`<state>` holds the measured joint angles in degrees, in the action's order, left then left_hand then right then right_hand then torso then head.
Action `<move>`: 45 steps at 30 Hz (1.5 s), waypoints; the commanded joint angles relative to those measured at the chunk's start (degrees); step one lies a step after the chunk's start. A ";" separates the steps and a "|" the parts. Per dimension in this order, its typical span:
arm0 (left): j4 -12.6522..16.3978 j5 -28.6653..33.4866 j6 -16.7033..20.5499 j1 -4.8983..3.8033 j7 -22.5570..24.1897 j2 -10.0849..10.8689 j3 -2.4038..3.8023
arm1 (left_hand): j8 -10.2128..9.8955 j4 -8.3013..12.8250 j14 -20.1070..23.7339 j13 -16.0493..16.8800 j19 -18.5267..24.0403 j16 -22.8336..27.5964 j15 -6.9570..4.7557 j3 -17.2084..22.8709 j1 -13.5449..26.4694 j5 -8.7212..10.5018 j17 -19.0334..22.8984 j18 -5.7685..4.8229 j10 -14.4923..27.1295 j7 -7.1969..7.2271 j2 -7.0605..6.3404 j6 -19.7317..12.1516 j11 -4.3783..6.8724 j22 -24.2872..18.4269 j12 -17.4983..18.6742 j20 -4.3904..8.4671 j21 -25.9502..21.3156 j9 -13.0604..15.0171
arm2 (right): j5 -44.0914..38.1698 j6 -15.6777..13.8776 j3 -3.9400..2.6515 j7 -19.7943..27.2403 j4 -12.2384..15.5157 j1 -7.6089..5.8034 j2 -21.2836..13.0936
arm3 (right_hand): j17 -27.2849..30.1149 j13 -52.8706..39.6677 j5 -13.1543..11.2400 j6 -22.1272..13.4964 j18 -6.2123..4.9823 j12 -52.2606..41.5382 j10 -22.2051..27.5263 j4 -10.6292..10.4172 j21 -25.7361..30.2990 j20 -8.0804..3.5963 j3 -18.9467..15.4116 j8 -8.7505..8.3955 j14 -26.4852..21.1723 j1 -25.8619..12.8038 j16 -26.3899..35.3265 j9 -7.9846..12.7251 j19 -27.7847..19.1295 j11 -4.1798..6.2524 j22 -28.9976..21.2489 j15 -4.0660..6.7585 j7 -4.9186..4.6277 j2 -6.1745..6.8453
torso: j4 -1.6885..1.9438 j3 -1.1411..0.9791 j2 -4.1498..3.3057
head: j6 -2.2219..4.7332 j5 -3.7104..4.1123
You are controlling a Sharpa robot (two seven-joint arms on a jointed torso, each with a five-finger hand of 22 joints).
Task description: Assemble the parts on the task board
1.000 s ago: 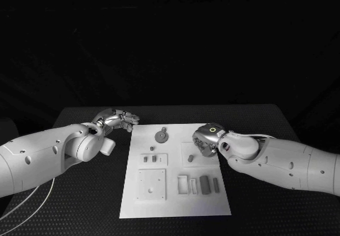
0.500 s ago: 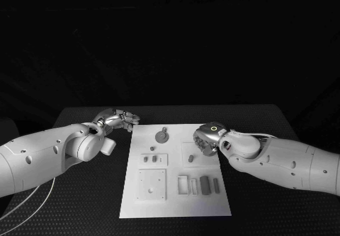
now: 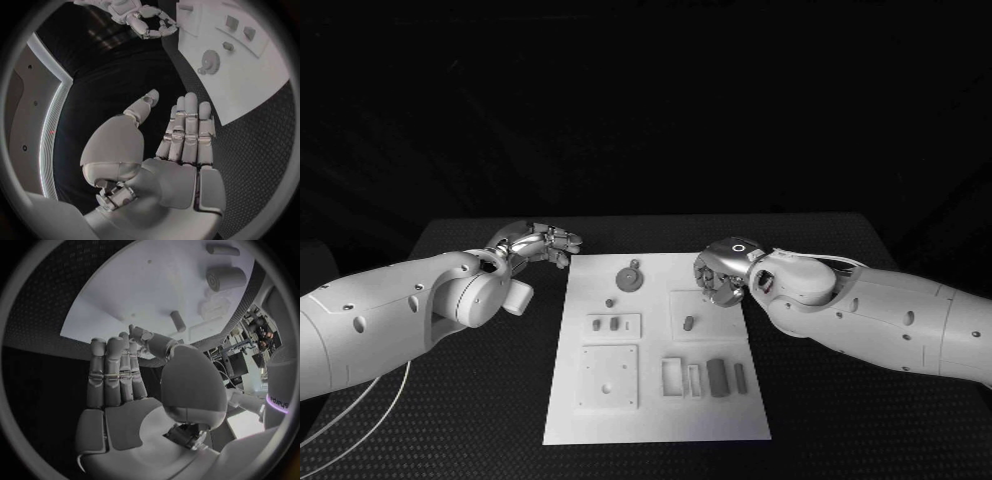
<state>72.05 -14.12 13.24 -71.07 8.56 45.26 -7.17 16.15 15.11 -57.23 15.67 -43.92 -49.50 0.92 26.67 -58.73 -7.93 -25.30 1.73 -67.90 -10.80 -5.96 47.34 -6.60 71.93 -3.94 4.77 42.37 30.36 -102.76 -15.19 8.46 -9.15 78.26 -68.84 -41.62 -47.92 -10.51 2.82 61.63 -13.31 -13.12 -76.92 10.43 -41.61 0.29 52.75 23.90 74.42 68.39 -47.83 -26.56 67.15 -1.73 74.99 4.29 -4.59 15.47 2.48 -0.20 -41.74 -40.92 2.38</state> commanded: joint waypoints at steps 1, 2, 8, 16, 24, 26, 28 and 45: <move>-0.22 -0.23 -0.38 -0.13 0.20 -0.04 0.05 | -0.22 0.17 -0.56 -0.08 -0.54 0.24 0.00 -0.32 0.17 -0.10 -0.06 1.08 0.13 0.05 0.05 -0.38 -0.07 0.07 -0.05 -0.03 -0.36 -0.08 | 3.29 2.79 -0.38 1.46 0.74 -0.26 -0.58 | -0.07 -0.03 -0.03 0.22 -1.69 0.39 -0.42 0.16 -0.29 -0.27 0.10 0.14 0.05 -0.53 -0.31 -0.04 -0.16 0.05 1.37 0.25 -0.32 -0.30 | 0.07 -0.06 -0.02 | -0.13 -0.14; -0.30 -0.23 -0.37 -0.13 0.18 -0.03 0.05 | -0.22 0.18 -0.56 -0.08 -0.54 0.25 0.00 -0.32 0.17 -0.10 -0.07 1.08 0.14 0.04 0.04 -0.40 -0.07 0.07 -0.05 -0.03 -0.37 -0.08 | 3.41 2.88 -0.59 1.48 1.13 -0.39 -0.87 | -0.08 -0.05 -0.03 0.22 -1.69 0.42 -0.42 0.19 -0.34 -0.27 0.07 0.13 0.04 -0.57 -0.31 -0.05 -0.19 0.05 1.36 0.25 -0.32 -0.35 | 0.04 -0.02 -0.04 | -0.19 -0.23; -0.34 -0.23 -0.11 -0.15 0.20 0.09 0.05 | -0.23 0.18 -0.57 -0.09 -0.55 0.27 0.00 -0.33 0.16 -0.10 -0.10 1.09 0.18 0.02 0.02 -0.46 -0.08 0.08 -0.04 -0.03 -0.39 -0.09 | 4.58 1.72 -2.04 1.33 4.59 -1.26 -1.98 | -0.14 -0.12 -0.02 0.19 -1.69 0.53 -0.41 0.32 -0.53 -0.27 -0.03 0.07 0.00 -0.70 -0.31 -0.10 -0.34 0.03 1.34 0.23 -0.34 -0.51 | -0.14 0.11 0.03 | 0.01 -0.62; -0.25 -0.24 0.07 -0.41 0.59 -0.27 0.06 | -0.24 0.18 -0.58 -0.10 -0.56 0.30 0.01 -0.33 0.17 -0.10 -0.12 1.09 0.19 0.00 0.01 -0.51 -0.09 0.09 -0.04 -0.04 -0.41 -0.09 | 4.93 1.14 -2.07 0.89 7.90 -1.36 0.04 | -0.16 -0.16 -0.02 0.17 -1.69 0.60 -0.40 0.41 -0.64 -0.28 -0.08 0.03 -0.02 -0.76 -0.31 -0.13 -0.42 0.02 1.33 0.22 -0.35 -0.59 | -0.02 0.08 -0.04 | 0.06 -1.54; -0.26 -0.19 0.56 -0.99 0.77 -0.64 0.06 | -0.22 0.19 -0.58 -0.09 -0.57 0.33 0.01 -0.34 0.16 -0.10 -0.15 1.09 0.18 -0.01 0.00 -0.52 -0.08 0.10 -0.06 -0.04 -0.43 -0.09 | 3.09 1.67 -1.99 0.76 9.42 -0.51 4.26 | -0.20 -0.24 0.01 0.10 -1.69 0.80 -0.34 0.62 -0.88 -0.27 -0.18 -0.08 -0.05 -0.86 -0.28 -0.18 -0.60 -0.02 1.30 0.19 -0.39 -0.93 | -0.07 0.17 0.04 | -0.04 -2.29; -0.26 -0.19 0.53 -1.16 0.75 -0.83 0.06 | -0.21 0.19 -0.59 -0.09 -0.57 0.34 0.01 -0.34 0.16 -0.10 -0.16 1.09 0.18 -0.01 -0.01 -0.52 -0.08 0.10 -0.07 -0.04 -0.44 -0.09 | 2.91 1.95 -1.87 0.84 9.49 -0.09 5.29 | -0.21 -0.26 0.02 0.09 -1.69 0.84 -0.34 0.69 -0.94 -0.27 -0.21 -0.11 -0.05 -0.89 -0.28 -0.20 -0.63 -0.03 1.29 0.18 -0.40 -1.00 | -0.01 0.18 -0.07 | -0.12 -2.40; -0.18 -0.19 0.57 -1.21 0.72 -0.92 0.06 | -0.21 0.19 -0.58 -0.09 -0.57 0.35 0.01 -0.34 0.17 -0.09 -0.16 1.09 0.17 -0.01 -0.02 -0.52 -0.08 0.10 -0.07 -0.04 -0.45 -0.08 | 2.28 2.09 -1.67 0.84 9.46 0.30 6.15 | -0.23 -0.28 0.03 0.08 -1.69 0.88 -0.34 0.75 -1.00 -0.27 -0.25 -0.13 -0.04 -0.92 -0.29 -0.21 -0.65 -0.03 1.29 0.18 -0.41 -1.07 | -0.02 0.22 -0.09 | -0.20 -2.53; -0.34 -0.13 0.18 -1.44 0.76 -2.26 0.06 | -0.10 -0.02 -0.62 -0.10 -0.66 0.53 0.04 -0.59 0.62 -0.13 -0.34 1.09 0.23 -0.04 -0.27 -0.62 -0.10 0.17 -0.10 -0.08 -0.57 -0.07 | -1.17 2.64 0.03 1.10 6.85 5.55 12.34 | -0.29 -0.46 0.09 0.03 -1.69 1.24 -0.32 1.35 -1.40 -0.22 -0.53 -0.36 -0.06 -1.21 -0.24 -0.31 -0.94 -0.09 1.23 0.12 -0.47 -1.63 | 0.07 0.14 -0.02 | -2.10 -6.54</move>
<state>71.60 -14.14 13.50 -72.36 8.61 43.16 -7.16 16.15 15.10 -57.44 15.63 -44.24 -49.25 1.13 26.35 -58.55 -7.93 -25.58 2.12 -67.86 -10.94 -6.14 47.07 -6.54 72.03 -3.94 4.69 42.14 30.32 -101.56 -13.12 8.50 -8.46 85.29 -63.39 -29.32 -48.15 -10.87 2.60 61.57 -13.26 -12.08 -76.86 11.49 -42.72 0.13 52.19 23.27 74.52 67.19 -47.95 -26.81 66.46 -1.71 74.95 4.18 -4.86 14.23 2.48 -0.02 -41.73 -42.67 -3.67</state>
